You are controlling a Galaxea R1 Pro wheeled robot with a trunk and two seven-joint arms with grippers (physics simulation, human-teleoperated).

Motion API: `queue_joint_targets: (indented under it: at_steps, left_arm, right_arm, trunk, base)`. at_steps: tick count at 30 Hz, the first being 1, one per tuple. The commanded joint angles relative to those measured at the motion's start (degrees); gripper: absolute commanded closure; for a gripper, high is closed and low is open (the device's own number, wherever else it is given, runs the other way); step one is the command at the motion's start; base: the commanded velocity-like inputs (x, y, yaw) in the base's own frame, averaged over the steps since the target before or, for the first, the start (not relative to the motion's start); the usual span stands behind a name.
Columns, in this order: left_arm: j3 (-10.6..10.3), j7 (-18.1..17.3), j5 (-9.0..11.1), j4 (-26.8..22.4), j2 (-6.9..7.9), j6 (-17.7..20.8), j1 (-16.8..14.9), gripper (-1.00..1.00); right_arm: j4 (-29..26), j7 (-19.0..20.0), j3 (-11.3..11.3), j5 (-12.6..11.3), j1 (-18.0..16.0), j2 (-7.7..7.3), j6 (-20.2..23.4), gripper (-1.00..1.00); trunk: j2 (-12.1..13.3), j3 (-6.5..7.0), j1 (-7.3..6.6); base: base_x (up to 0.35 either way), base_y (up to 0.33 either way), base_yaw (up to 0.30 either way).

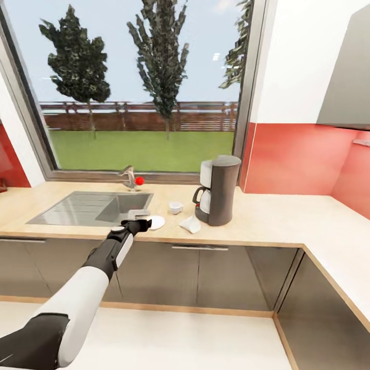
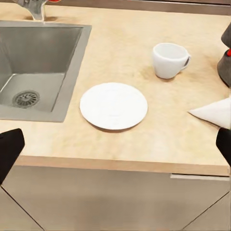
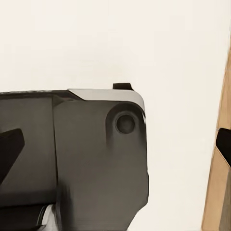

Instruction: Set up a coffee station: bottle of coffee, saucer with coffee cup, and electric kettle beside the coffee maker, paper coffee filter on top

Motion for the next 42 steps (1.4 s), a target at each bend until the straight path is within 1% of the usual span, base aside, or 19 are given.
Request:
queue_joint_targets:
  at_steps: [1, 12, 15, 16, 19, 28, 30, 33, 36, 42]
  left_arm:
    - [-0.1, 0.2, 0.2, -0.1, 0.01, 0.3, 0.1, -1.00]
    - [0.0, 0.2, 0.2, 0.4, 0.10, 0.3, 0.2, -1.00]
    - [0.0, 0.3, 0.2, 0.7, 0.10, 0.2, 0.3, -1.00]
    - [0.0, 0.6, 0.2, 0.7, 0.10, 0.2, 0.3, -1.00]
    - [0.0, 1.2, 0.2, 0.8, 0.15, 0.2, 0.3, -1.00]
    - [0.0, 2.2, 0.6, 0.9, 0.19, 0.2, 4.2, -1.00]
    - [-0.1, 1.9, 1.0, 1.5, 0.16, -0.5, 4.8, -1.00]
    - [-0.1, 2.0, 0.9, 2.4, 0.20, -0.7, 5.8, -1.00]
    - [0.2, 2.1, 0.8, 1.7, 0.31, 0.3, 6.8, -1.00]
    - [0.6, 2.1, 1.0, -0.1, 0.36, 1.2, 8.7, -1.00]
  right_arm:
    - [-0.1, -0.2, 0.0, 0.1, 0.0, 0.02, 0.4, -1.00]
    - [0.0, 0.1, 0.1, 0.1, 0.0, 0.13, 0.4, -1.00]
    - [0.0, 2.1, 0.1, 0.1, 0.0, 0.38, 0.4, -1.00]
    - [0.0, 4.6, 0.1, 0.1, 0.0, 0.48, 0.4, -1.00]
    - [0.0, 6.8, 0.2, 0.3, 0.0, 0.51, 0.5, -1.00]
    - [0.0, 7.5, 0.1, 0.3, 0.0, 0.43, 0.5, -1.00]
    - [0.4, 6.8, 0.1, 0.4, -0.3, -0.12, -0.2, -1.00]
    - [0.3, 6.8, 0.1, 0.4, -0.3, 0.08, -1.2, -1.00]
    - [0.0, 6.9, 0.1, 0.4, -0.3, 0.63, -1.2, -1.00]
    - [-0.1, 7.0, 0.3, 0.3, -0.3, 0.64, -2.6, -1.00]
  trunk:
    - [-0.1, -0.13, 0.07]
    - [-0.1, -0.13, 0.07]
    - [-0.1, -0.13, 0.07]
    - [-0.1, -0.13, 0.07]
    - [-0.1, -0.13, 0.07]
    - [-0.1, -0.13, 0.07]
    - [-0.1, -0.14, 0.07]
    - [-0.1, -0.14, 0.07]
    - [-0.1, -0.14, 0.07]
    - [-0.1, -0.14, 0.07]
  base:
    - [0.278, -0.166, -0.084]
    - [0.280, -0.163, -0.219]
    - [0.258, -0.126, -0.085]
    - [0.226, -0.084, -0.025]
    - [0.160, -0.033, -0.010]
    - [0.020, -0.003, -0.001]
    - [0.000, 0.000, 0.000]
    - [0.000, 0.000, 0.000]
    - [0.000, 0.000, 0.000]
    - [0.000, 0.000, -0.002]
